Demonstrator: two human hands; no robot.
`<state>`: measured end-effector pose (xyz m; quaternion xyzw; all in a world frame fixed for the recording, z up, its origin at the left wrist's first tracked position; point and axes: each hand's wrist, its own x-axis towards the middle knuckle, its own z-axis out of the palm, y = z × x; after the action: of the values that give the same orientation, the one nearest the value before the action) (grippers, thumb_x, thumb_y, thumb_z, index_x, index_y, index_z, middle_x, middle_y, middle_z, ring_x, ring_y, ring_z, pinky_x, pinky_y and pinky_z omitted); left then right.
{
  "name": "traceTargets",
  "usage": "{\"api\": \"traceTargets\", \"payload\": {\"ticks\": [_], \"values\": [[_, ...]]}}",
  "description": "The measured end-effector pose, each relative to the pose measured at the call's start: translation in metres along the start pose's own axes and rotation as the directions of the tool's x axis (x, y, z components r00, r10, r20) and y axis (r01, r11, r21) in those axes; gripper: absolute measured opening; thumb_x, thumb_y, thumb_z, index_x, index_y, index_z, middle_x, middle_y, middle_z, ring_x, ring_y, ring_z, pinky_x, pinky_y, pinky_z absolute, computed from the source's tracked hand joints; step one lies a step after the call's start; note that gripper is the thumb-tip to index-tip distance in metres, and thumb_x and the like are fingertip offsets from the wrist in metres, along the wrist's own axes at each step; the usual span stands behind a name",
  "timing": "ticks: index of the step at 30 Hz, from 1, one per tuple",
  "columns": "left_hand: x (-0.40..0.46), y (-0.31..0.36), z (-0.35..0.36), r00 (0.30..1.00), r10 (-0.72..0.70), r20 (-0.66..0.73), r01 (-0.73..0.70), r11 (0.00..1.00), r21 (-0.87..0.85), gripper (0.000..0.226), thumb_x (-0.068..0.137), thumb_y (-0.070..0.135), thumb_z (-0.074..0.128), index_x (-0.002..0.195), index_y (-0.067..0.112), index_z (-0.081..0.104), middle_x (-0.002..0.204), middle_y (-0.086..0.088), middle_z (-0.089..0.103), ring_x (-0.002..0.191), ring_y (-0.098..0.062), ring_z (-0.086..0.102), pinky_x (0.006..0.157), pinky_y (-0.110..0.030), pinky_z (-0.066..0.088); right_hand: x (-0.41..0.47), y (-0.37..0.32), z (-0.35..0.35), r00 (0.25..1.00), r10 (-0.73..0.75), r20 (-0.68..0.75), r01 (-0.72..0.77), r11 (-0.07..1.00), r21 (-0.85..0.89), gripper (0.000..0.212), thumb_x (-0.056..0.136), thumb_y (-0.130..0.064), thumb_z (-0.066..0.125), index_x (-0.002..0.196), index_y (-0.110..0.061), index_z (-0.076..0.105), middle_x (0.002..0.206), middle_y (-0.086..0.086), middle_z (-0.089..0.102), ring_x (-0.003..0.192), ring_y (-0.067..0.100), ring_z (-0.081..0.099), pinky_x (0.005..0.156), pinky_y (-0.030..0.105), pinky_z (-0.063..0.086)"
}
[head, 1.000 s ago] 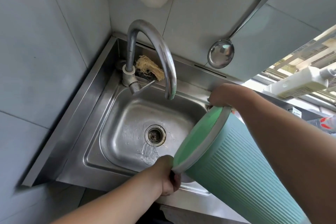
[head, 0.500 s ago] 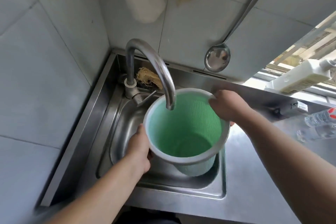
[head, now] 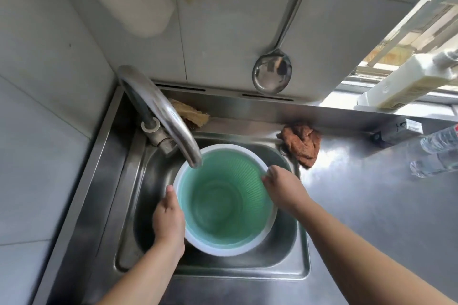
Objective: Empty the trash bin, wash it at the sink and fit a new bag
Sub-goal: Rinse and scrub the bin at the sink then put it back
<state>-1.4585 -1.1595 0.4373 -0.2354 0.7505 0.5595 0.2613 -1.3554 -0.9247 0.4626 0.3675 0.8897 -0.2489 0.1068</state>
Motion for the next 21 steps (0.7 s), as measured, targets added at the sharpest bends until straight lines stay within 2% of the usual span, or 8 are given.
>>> {"api": "traceTargets", "payload": {"ticks": [2, 4, 7, 9, 12, 17, 19, 21], "values": [[0.001, -0.002, 0.002, 1.0, -0.006, -0.014, 0.006, 1.0, 0.008, 0.062, 0.096, 0.063, 0.042, 0.122, 0.012, 0.066, 0.122, -0.012, 0.069, 0.112, -0.035, 0.063, 0.101, -0.053, 0.05, 0.006, 0.009, 0.001, 0.999, -0.024, 0.021, 0.024, 1.0, 0.003, 0.04, 0.096, -0.039, 0.046, 0.064, -0.016, 0.042, 0.065, 0.002, 0.051, 0.065, 0.025, 0.051, 0.056, 0.034, 0.036], [0.0, -0.002, 0.005, 0.999, -0.016, -0.029, 0.016, 1.0, 0.003, 0.061, 0.095, 0.064, 0.042, 0.122, 0.014, 0.066, 0.12, -0.01, 0.069, 0.112, -0.034, 0.063, 0.101, -0.054, 0.05, 0.016, 0.021, -0.004, 0.999, -0.038, -0.006, 0.038, 0.998, -0.046, 0.043, 0.095, -0.05, 0.045, 0.067, -0.018, 0.051, 0.075, 0.002, 0.056, 0.073, 0.025, 0.055, 0.061, 0.034, 0.043], [-0.002, -0.002, 0.007, 0.999, -0.02, -0.048, 0.021, 1.0, 0.02, 0.054, 0.095, 0.065, 0.041, 0.109, 0.021, 0.069, 0.107, -0.002, 0.073, 0.101, -0.028, 0.066, 0.091, -0.048, 0.055, 0.04, 0.042, -0.019, 0.971, -0.052, -0.235, 0.033, 0.996, -0.085, 0.04, 0.094, -0.048, 0.049, 0.096, -0.013, 0.067, 0.103, 0.009, 0.061, 0.1, 0.031, 0.054, 0.082, 0.04, 0.05], [-0.002, -0.003, 0.008, 0.998, -0.009, -0.067, 0.011, 0.999, 0.043, 0.05, 0.095, 0.065, 0.042, 0.097, 0.024, 0.069, 0.096, 0.003, 0.074, 0.092, -0.024, 0.068, 0.077, -0.04, 0.056, 0.063, 0.057, -0.03, 0.94, -0.078, -0.333, 0.023, 0.986, -0.165, 0.042, 0.092, -0.046, 0.05, 0.106, -0.009, 0.064, 0.113, 0.014, 0.059, 0.108, 0.035, 0.049, 0.092, 0.042, 0.047], [-0.001, -0.006, 0.008, 0.994, 0.004, -0.107, 0.002, 0.998, 0.058, 0.048, 0.095, 0.064, 0.043, 0.09, 0.024, 0.069, 0.089, 0.006, 0.074, 0.085, -0.019, 0.068, 0.063, -0.033, 0.051, 0.096, 0.077, -0.034, 0.943, -0.081, -0.323, -0.025, 0.95, -0.31, 0.05, 0.088, -0.051, 0.049, 0.118, -0.011, 0.056, 0.127, 0.018, 0.054, 0.116, 0.039, 0.044, 0.1, 0.047, 0.043], [0.003, -0.016, 0.008, 0.99, -0.013, -0.141, 0.018, 0.999, 0.034, 0.046, 0.096, 0.06, 0.046, 0.088, 0.023, 0.071, 0.078, 0.007, 0.077, 0.084, -0.023, 0.071, 0.068, -0.036, 0.056, 0.127, 0.096, -0.018, 0.969, 0.077, -0.234, -0.152, 0.934, -0.323, 0.078, 0.085, -0.065, 0.043, 0.148, -0.021, 0.027, 0.146, 0.023, 0.036, 0.132, 0.045, 0.031, 0.108, 0.055, 0.033], [0.004, -0.019, 0.008, 0.99, -0.011, -0.143, 0.016, 0.999, 0.034, 0.046, 0.096, 0.06, 0.046, 0.089, 0.022, 0.071, 0.075, 0.011, 0.077, 0.084, -0.021, 0.072, 0.066, -0.035, 0.056, 0.132, 0.101, -0.008, 0.971, 0.093, -0.222, -0.165, 0.928, -0.333, 0.081, 0.085, -0.071, 0.037, 0.151, -0.026, 0.023, 0.147, 0.022, 0.034, 0.133, 0.045, 0.03, 0.109, 0.055, 0.03], [0.006, -0.021, 0.007, 0.99, -0.01, -0.143, 0.015, 0.999, 0.032, 0.046, 0.096, 0.061, 0.046, 0.09, 0.023, 0.071, 0.077, 0.012, 0.077, 0.084, -0.02, 0.072, 0.069, -0.036, 0.057, 0.135, 0.105, 0.002, 0.962, 0.049, -0.269, -0.15, 0.918, -0.368, 0.08, 0.084, -0.074, 0.036, 0.15, -0.029, 0.025, 0.146, 0.024, 0.034, 0.131, 0.045, 0.03, 0.108, 0.055, 0.029]]}}
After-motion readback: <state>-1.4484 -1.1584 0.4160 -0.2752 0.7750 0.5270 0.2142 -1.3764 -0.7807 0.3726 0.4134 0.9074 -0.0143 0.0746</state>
